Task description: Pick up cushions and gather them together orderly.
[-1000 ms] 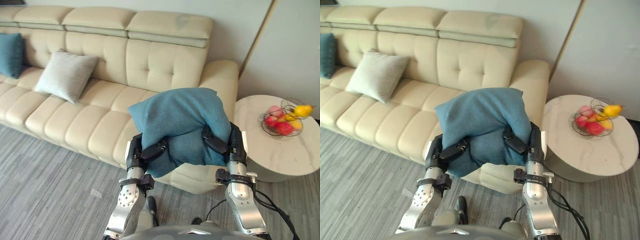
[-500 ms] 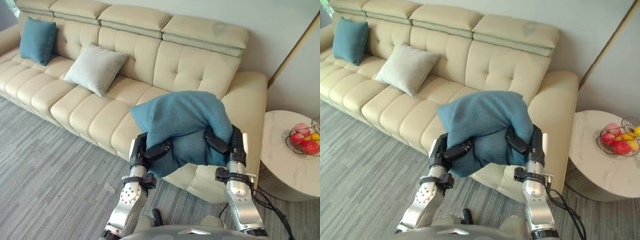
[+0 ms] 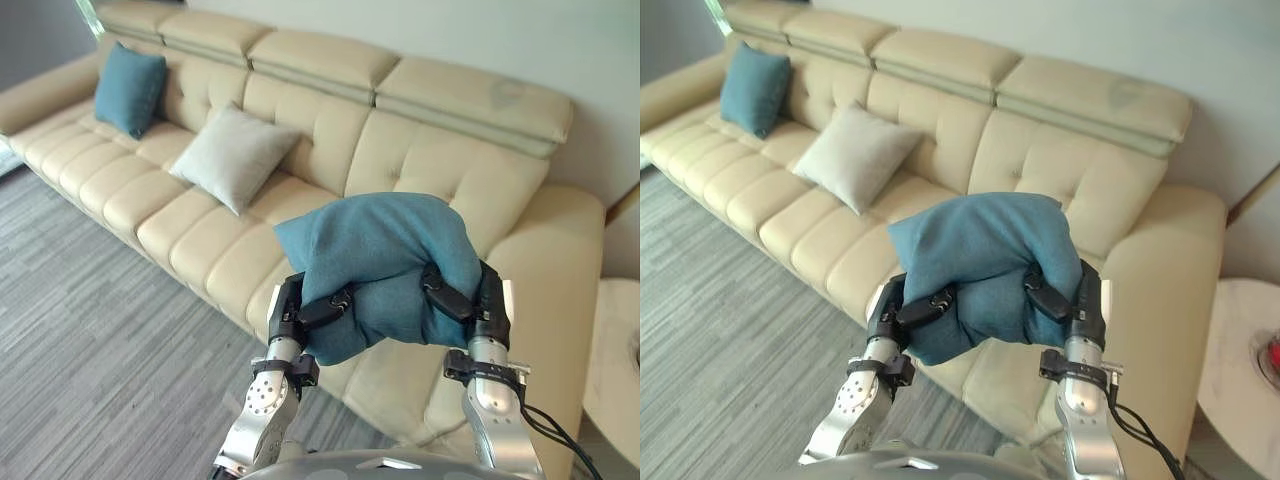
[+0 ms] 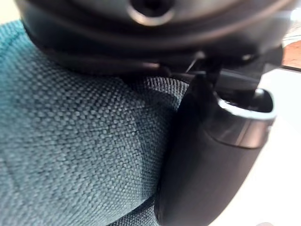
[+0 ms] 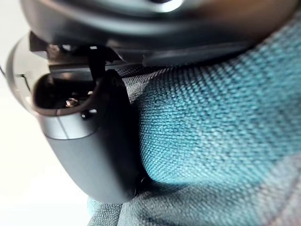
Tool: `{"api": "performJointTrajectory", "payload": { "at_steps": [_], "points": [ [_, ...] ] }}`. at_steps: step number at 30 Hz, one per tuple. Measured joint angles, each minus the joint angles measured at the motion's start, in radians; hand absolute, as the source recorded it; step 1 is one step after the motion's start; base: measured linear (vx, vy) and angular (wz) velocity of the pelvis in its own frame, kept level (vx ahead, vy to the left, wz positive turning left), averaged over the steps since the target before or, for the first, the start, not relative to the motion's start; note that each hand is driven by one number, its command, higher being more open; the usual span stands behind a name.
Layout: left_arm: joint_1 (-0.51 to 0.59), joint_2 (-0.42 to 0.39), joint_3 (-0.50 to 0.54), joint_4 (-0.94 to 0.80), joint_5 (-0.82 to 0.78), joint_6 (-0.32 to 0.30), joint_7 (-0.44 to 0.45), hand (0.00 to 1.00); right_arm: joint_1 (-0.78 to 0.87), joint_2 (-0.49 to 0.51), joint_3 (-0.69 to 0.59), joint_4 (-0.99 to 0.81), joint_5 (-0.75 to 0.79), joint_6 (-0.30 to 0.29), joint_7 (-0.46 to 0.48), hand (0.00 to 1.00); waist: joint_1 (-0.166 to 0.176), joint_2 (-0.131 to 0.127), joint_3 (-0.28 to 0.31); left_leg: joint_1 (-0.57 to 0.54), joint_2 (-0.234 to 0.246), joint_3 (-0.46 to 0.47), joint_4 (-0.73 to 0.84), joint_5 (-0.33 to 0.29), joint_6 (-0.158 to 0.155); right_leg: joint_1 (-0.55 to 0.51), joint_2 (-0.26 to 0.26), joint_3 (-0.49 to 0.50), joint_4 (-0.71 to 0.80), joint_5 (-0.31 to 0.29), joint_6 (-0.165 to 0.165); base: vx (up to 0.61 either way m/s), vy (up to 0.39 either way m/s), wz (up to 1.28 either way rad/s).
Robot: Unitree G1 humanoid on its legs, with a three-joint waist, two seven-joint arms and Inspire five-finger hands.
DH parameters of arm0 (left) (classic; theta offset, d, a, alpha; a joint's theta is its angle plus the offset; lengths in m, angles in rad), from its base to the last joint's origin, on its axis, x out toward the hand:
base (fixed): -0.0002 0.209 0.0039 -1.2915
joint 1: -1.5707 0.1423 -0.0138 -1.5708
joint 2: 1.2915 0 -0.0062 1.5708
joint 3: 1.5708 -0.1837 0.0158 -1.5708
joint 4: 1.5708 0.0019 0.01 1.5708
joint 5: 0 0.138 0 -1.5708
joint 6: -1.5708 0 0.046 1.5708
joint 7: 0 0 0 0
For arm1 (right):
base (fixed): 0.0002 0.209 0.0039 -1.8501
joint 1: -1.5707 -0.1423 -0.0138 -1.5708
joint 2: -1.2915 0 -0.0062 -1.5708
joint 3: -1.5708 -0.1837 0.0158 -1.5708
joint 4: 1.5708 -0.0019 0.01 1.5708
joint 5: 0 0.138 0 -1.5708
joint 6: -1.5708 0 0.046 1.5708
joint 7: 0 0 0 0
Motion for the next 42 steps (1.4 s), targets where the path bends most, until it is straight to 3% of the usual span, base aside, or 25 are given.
{"api": "performJointTrajectory", "payload": {
  "at_steps": [2,6,12,15,18,23,28,31,33,37,39,42],
  "points": [
    [0.007,0.006,0.0,0.001,0.0,0.0,0.0,0.0,0.0,0.003,0.002,0.011,0.0,0.001,0.004,0.0,0.002,0.005,0.002,0.002,0.004,0.027,0.033,-0.041,0.007,-0.006,-0.005,0.037,-0.002,0.016,0.018,0.07,0.149,-0.42],
    [0.013,0.03,0.0,0.001,0.0,0.0,0.0,0.0,-0.001,0.02,0.004,0.03,-0.002,0.001,0.011,0.0,0.005,0.002,0.001,0.031,0.0,0.07,0.005,-0.074,0.005,-0.031,-0.014,0.131,-0.035,0.027,0.021,0.03,0.108,-0.66],
    [0.038,0.047,-0.001,0.044,0.0,0.013,-0.003,0.0,-0.018,0.012,0.008,0.159,-0.001,0.001,0.028,0.0,-0.014,0.003,-0.006,0.097,0.005,0.223,-0.093,-0.073,0.008,-0.135,-0.019,0.256,-0.064,0.1,0.038,-0.01,0.065,-0.94],
    [0.042,0.047,0.0,0.055,0.0,0.029,-0.003,0.0,-0.024,-0.013,0.018,0.194,0.0,0.004,0.028,0.0,-0.021,0.004,-0.007,0.108,0.01,0.251,-0.114,-0.069,0.014,-0.177,-0.016,0.215,-0.065,0.142,0.044,0.01,0.057,-0.89],
    [0.051,0.045,0.001,0.055,0.0,0.033,-0.003,0.0,-0.024,-0.024,0.025,0.205,-0.001,0.006,0.028,0.0,-0.04,0.009,-0.009,0.162,0.004,0.251,-0.158,-0.069,0.014,-0.152,-0.016,0.178,-0.095,0.175,0.05,0.01,0.039,-0.4],
    [0.05,0.033,0.008,0.054,0.0,0.033,-0.006,0.0,-0.024,-0.036,0.025,0.204,-0.001,0.002,0.03,0.0,-0.045,0.018,-0.016,0.172,0.014,0.236,-0.138,-0.067,0.016,-0.107,-0.016,0.1,-0.13,0.179,0.048,-0.01,-0.018,0.06],
    [0.047,-0.011,0.029,0.054,0.003,0.044,-0.007,0.0,-0.027,-0.059,0.025,0.214,-0.001,0.0,0.038,0.0,-0.032,0.065,0.003,0.118,0.037,0.125,-0.053,-0.068,0.017,-0.088,0.01,0.059,-0.143,0.178,0.047,-0.09,-0.062,0.14],
    [0.04,-0.011,0.032,0.054,0.025,0.045,-0.007,0.0,-0.037,-0.062,0.025,0.233,-0.002,0.001,0.037,0.0,-0.02,0.07,0.002,0.119,0.037,0.082,-0.089,-0.073,0.01,-0.093,0.025,0.059,-0.182,0.199,0.035,-0.14,-0.014,0.0],
    [0.032,-0.01,0.043,0.054,0.041,0.045,-0.006,0.0,-0.06,-0.061,0.029,0.252,-0.005,0.001,0.037,0.0,-0.014,0.061,0.008,0.118,0.033,0.089,-0.118,-0.067,-0.005,-0.099,0.025,0.068,-0.221,0.229,0.024,-0.12,0.02,-0.26],
    [0.01,0.004,0.046,0.055,0.042,0.045,0.01,0.0,-0.091,-0.065,0.043,0.266,-0.017,0.001,0.02,0.0,-0.01,0.054,0.008,0.092,0.023,0.11,-0.146,-0.053,-0.008,-0.151,0.014,0.086,-0.223,0.253,0.027,-0.06,0.024,-0.21],
    [-0.071,0.04,0.046,0.055,0.042,0.045,0.03,0.0,-0.182,-0.072,0.05,0.31,-0.022,0.002,0.0,0.0,-0.008,0.041,0.017,0.046,0.011,0.129,-0.205,0.0,-0.011,-0.236,0.006,0.102,-0.222,0.28,0.032,-0.01,-0.003,-0.18],
    [-0.177,0.055,0.049,0.061,0.042,0.045,0.057,0.0,-0.287,-0.083,0.051,0.331,-0.023,0.008,-0.035,0.0,-0.001,0.035,0.06,-0.001,0.01,0.142,-0.225,0.029,-0.011,-0.301,0.008,0.105,-0.223,0.308,0.03,0.01,0.005,-0.15]
  ]
}}
